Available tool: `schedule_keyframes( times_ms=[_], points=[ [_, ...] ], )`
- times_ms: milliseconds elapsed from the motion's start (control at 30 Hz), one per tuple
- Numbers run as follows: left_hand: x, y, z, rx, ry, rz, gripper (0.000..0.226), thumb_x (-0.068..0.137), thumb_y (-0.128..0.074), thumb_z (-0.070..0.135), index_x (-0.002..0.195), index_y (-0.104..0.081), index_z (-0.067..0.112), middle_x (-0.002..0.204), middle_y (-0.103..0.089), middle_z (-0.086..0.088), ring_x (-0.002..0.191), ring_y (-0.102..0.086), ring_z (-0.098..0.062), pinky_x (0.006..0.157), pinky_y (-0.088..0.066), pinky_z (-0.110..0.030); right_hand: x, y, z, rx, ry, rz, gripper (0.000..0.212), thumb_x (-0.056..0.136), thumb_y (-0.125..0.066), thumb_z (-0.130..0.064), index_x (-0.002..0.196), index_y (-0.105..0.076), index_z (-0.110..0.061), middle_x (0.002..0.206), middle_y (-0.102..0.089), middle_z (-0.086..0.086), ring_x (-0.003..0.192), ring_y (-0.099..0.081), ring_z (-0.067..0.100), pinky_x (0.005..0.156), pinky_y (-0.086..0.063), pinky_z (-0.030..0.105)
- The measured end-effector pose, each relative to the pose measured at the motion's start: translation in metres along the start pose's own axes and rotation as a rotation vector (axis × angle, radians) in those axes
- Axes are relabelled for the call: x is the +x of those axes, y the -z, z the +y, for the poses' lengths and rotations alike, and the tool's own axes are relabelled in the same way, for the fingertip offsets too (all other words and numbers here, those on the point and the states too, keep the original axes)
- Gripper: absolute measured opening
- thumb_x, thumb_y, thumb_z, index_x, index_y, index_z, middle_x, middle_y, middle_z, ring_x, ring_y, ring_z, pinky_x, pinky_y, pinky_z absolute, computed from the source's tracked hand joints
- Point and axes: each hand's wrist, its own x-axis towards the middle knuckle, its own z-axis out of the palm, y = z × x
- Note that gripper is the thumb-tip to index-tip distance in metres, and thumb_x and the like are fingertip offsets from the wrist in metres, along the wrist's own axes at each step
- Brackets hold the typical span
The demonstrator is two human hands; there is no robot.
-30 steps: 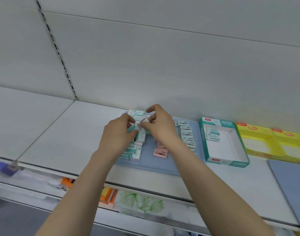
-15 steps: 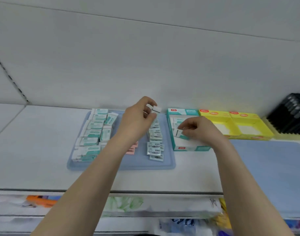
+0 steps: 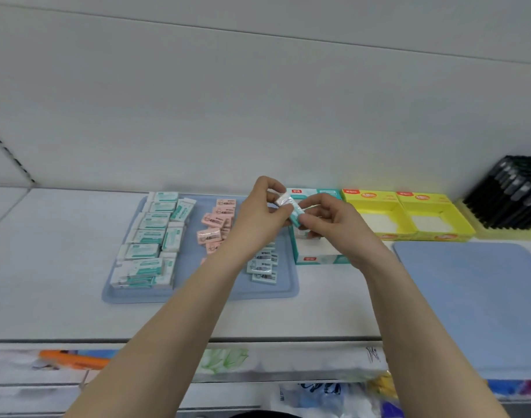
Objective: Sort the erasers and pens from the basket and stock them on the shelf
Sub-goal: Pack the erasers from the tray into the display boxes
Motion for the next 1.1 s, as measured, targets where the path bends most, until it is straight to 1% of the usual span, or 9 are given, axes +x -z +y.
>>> schedule_keyframes(
  times_ms=[133, 233, 300, 467, 600, 767, 900, 1000, 1100],
  points=[
    [-0.004, -0.001, -0.005, 0.383, -0.108, -0.066, 0.024, 0.088, -0.066, 0.02, 0.111, -0.058, 0.022, 0.108, -0.064, 0.004, 0.097, -0.063, -0.008, 0.082, -0.05, -0.02, -0.004, 0.026, 0.005, -0.079, -0.006, 0.043, 0.019, 0.086, -0.068, 0.001, 0.09, -0.069, -0.018, 0.076, -0.065, 0.001, 0.061, -0.058, 0.006, 0.061, -0.052, 0.022],
    [-0.01, 0.002, -0.012, 0.821, -0.212, -0.191, 0.042, 0.087, -0.067, 0.034, 0.126, -0.057, 0.026, 0.128, -0.057, 0.006, 0.118, -0.051, -0.011, 0.093, -0.037, -0.022, -0.008, 0.045, 0.009, -0.447, -0.128, -0.013, 0.017, 0.086, -0.067, -0.008, 0.09, -0.073, -0.024, 0.081, -0.07, 0.003, 0.061, -0.061, 0.01, 0.065, -0.053, 0.025],
    [-0.012, 0.0, -0.014, 0.927, -0.233, -0.226, 0.05, 0.089, -0.064, 0.039, 0.134, -0.053, 0.022, 0.136, -0.053, 0.003, 0.125, -0.046, -0.014, 0.097, -0.036, -0.026, -0.007, 0.041, 0.007, -0.562, -0.153, -0.043, 0.014, 0.086, -0.068, -0.013, 0.093, -0.074, -0.023, 0.084, -0.072, -0.001, 0.066, -0.065, 0.012, 0.07, -0.056, 0.027],
    [-0.014, 0.001, -0.014, 0.999, -0.309, -0.228, 0.047, 0.093, -0.058, 0.041, 0.133, -0.055, 0.016, 0.13, -0.056, -0.001, 0.123, -0.044, -0.016, 0.093, -0.036, -0.028, -0.002, 0.014, 0.008, -0.821, -0.13, -0.049, 0.029, 0.077, -0.079, -0.031, 0.102, -0.066, -0.026, 0.106, -0.059, -0.004, 0.09, -0.062, 0.016, 0.073, -0.05, 0.027],
    [-0.015, 0.002, -0.013, 1.007, -0.316, -0.236, 0.047, 0.093, -0.057, 0.04, 0.133, -0.055, 0.016, 0.129, -0.057, -0.002, 0.124, -0.043, -0.017, 0.095, -0.034, -0.028, -0.001, 0.011, 0.011, -0.833, -0.097, -0.023, 0.023, 0.079, -0.077, -0.032, 0.097, -0.065, -0.025, 0.1, -0.063, -0.006, 0.086, -0.061, 0.015, 0.069, -0.047, 0.025],
    [-0.012, 0.003, -0.016, 1.025, -0.312, -0.25, 0.043, 0.092, -0.057, 0.043, 0.125, -0.06, 0.016, 0.115, -0.061, -0.001, 0.115, -0.045, -0.017, 0.084, -0.034, -0.025, -0.002, 0.015, 0.007, -0.883, -0.089, -0.082, 0.022, 0.078, -0.078, -0.038, 0.097, -0.07, -0.033, 0.097, -0.063, -0.008, 0.085, -0.058, 0.012, 0.065, -0.042, 0.024],
    [-0.011, 0.002, -0.015, 1.04, -0.304, -0.272, 0.045, 0.092, -0.056, 0.044, 0.128, -0.059, 0.015, 0.12, -0.061, -0.001, 0.125, -0.041, -0.02, 0.095, -0.036, -0.03, 0.002, 0.013, 0.008, -0.932, -0.066, -0.047, 0.029, 0.076, -0.08, -0.035, 0.103, -0.068, -0.037, 0.106, -0.062, -0.005, 0.089, -0.061, 0.015, 0.072, -0.047, 0.028],
    [-0.012, 0.005, -0.015, 1.041, -0.287, -0.279, 0.049, 0.092, -0.056, 0.043, 0.131, -0.057, 0.013, 0.127, -0.059, -0.002, 0.13, -0.038, -0.021, 0.103, -0.034, -0.033, 0.005, 0.008, 0.011, -0.931, -0.024, 0.018, 0.024, 0.083, -0.073, -0.034, 0.106, -0.067, -0.031, 0.108, -0.066, -0.005, 0.085, -0.057, 0.014, 0.07, -0.039, 0.025],
    [-0.012, 0.005, -0.015, 1.044, -0.28, -0.284, 0.048, 0.092, -0.056, 0.044, 0.128, -0.059, 0.012, 0.124, -0.061, -0.003, 0.128, -0.04, -0.022, 0.104, -0.037, -0.035, 0.007, 0.005, 0.011, -0.955, -0.001, -0.056, 0.027, 0.084, -0.072, -0.035, 0.11, -0.071, -0.03, 0.113, -0.065, 0.0, 0.093, -0.063, 0.019, 0.075, -0.046, 0.029]
  ],
)
